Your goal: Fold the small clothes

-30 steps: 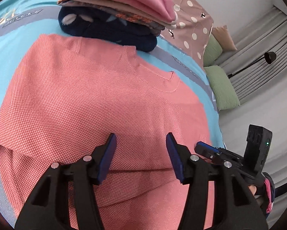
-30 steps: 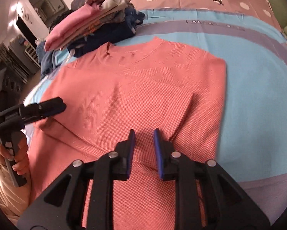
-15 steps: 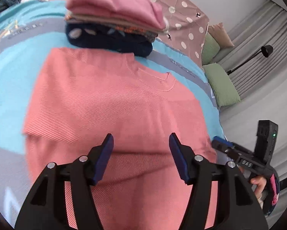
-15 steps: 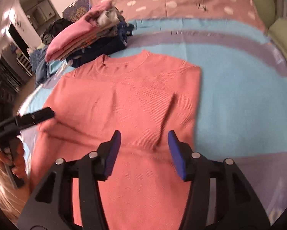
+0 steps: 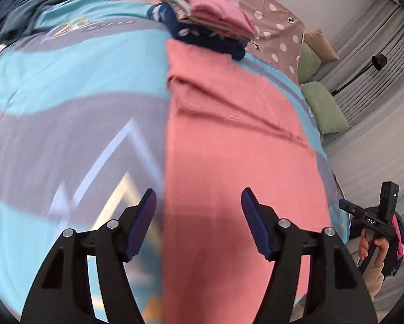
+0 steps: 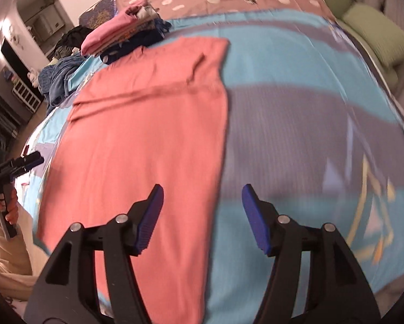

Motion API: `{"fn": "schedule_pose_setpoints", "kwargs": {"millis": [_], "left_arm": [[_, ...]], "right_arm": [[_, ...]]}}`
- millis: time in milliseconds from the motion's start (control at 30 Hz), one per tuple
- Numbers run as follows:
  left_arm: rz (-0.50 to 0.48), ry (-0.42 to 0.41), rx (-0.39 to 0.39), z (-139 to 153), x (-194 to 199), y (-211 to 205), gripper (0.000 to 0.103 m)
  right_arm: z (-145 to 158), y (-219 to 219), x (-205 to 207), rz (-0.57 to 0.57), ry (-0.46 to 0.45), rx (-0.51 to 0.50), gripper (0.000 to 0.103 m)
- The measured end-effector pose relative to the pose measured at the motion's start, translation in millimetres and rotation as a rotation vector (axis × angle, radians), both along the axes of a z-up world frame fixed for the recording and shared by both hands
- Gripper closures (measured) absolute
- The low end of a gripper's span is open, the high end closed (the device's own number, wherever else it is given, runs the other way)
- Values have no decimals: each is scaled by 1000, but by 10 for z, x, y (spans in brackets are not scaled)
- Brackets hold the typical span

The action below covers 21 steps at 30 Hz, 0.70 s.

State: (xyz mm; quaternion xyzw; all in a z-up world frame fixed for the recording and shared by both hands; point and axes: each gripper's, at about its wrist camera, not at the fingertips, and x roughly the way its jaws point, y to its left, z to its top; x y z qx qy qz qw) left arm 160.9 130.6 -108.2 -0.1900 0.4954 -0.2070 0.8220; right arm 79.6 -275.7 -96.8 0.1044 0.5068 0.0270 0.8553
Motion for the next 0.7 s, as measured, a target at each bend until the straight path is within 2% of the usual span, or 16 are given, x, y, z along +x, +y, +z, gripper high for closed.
{"fn": "schedule_pose_setpoints", "kwargs": {"millis": [200,300,467,600,700], "left_arm": [[9,9,-29,-92,-599,200,37],[9,25,-57,-140,-798,257,37],[7,29,-85,-171,-1012,302,37],[-6,65,-143,-253,-1069,315,37],[-26,87,-160,-331,-1107,280,37]], "right_arm": [[-257,-16,-718,-31,14,151,41],[-306,31,-922,-19,9,189,41],[-364,102,-1115,-5,7,242,38],[-416,130,-1171,11,13,295,37],[-467,94,-1202,6,11,354,41]]}}
